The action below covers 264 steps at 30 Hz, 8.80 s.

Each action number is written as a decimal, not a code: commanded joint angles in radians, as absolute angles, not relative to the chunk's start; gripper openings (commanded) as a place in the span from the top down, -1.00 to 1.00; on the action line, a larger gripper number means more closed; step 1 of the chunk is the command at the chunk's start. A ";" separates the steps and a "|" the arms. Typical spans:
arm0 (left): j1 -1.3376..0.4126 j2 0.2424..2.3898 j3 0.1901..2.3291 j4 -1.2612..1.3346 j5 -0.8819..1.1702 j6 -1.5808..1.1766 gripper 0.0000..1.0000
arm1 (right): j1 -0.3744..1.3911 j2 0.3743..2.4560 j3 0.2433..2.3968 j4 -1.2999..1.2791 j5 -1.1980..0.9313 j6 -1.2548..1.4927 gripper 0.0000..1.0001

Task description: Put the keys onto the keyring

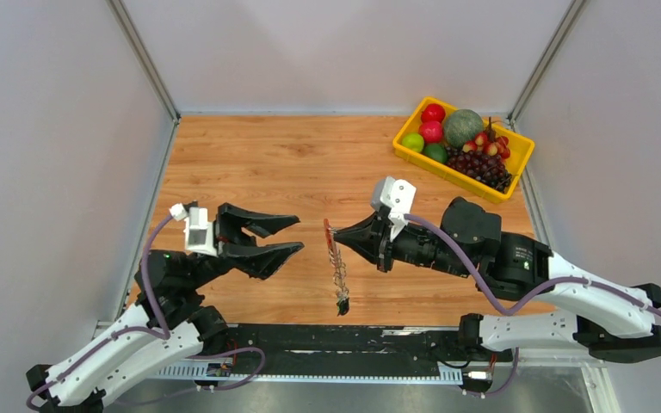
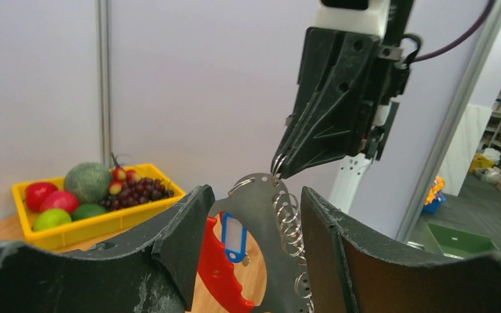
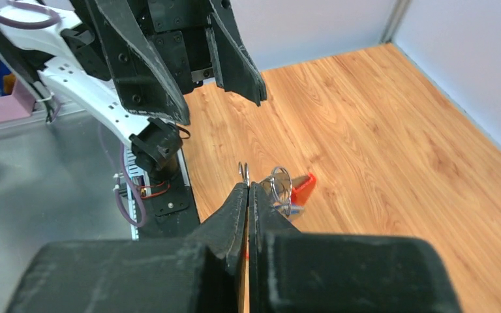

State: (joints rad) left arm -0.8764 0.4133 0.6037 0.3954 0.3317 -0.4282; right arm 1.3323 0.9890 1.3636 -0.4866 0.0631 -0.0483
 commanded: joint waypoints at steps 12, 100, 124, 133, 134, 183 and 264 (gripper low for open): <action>-0.877 0.776 0.677 0.362 0.250 -0.346 -0.31 | 1.335 0.847 1.366 -0.751 0.571 0.268 1.00; -0.938 2.233 1.332 0.223 0.424 -0.103 0.36 | 1.335 0.711 1.441 -0.894 0.629 0.318 1.00; -0.938 2.084 1.161 0.305 0.332 -0.126 1.00 | 1.335 0.711 1.433 -0.890 0.623 0.331 1.00; -0.937 2.000 0.999 0.315 0.229 -0.213 1.00 | 1.335 0.705 1.416 -0.882 0.611 0.333 1.00; -0.937 1.963 0.953 0.323 0.200 -0.220 1.00 | 1.335 0.705 1.414 -0.883 0.609 0.333 1.00; -0.930 1.519 0.678 0.263 -0.033 -0.116 -0.04 | 1.335 0.792 1.405 -0.801 0.546 0.292 1.00; -0.929 0.802 0.848 0.042 0.498 -0.171 1.00 | 1.335 0.894 1.436 -0.791 0.301 0.043 1.00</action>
